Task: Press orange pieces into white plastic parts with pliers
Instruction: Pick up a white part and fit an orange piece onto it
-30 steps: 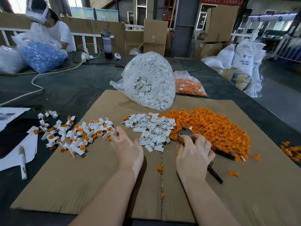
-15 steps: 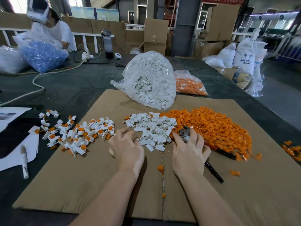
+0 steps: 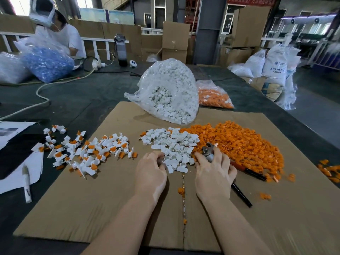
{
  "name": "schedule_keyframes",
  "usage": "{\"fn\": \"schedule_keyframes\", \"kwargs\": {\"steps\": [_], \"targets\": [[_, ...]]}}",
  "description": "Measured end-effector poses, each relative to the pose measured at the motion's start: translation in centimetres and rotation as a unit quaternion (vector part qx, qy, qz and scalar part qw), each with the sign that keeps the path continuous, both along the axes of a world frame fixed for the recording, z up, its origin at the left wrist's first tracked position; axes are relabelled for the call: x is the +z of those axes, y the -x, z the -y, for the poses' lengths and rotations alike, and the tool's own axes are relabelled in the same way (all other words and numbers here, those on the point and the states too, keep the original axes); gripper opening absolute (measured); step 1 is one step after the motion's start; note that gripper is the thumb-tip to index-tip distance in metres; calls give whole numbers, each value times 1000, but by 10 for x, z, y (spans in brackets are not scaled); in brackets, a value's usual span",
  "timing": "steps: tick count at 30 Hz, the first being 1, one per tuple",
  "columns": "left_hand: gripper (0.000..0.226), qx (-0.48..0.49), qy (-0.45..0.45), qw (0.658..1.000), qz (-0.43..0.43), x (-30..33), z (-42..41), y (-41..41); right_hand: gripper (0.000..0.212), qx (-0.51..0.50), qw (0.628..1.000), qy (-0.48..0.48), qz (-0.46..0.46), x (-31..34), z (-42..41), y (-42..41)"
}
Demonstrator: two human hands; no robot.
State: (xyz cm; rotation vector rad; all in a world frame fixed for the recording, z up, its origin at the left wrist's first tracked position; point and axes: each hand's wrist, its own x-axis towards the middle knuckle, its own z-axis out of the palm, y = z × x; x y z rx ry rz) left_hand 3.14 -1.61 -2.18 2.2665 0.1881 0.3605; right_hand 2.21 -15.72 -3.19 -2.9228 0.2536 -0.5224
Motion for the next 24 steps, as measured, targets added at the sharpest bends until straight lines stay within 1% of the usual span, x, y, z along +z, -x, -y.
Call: {"fn": "schedule_keyframes", "kwargs": {"steps": [2,6,12,14,18,21,24], "targets": [[31,-1,3,1000,-1,0,0,0,28,-3,1000,-9,-1,1,0,0],[32,-3,27,1000,5,1,0,1,24,-1,1000,-25,3,0,0,0],[32,-17,21,1000,15,1,-1,1,41,7,1000,-25,-13,2,0,0],[29,-19,26,999,19,1,-1,0,42,5,999,-32,-5,3,0,1],[21,-12,47,999,17,1,-1,1,38,-5,997,-60,42,4,0,5],[24,-12,58,998,17,2,-1,2,44,-18,998,-47,37,4,0,7],[31,-18,60,998,23,2,-1,2,47,-26,999,-33,25,5,0,7]]}}
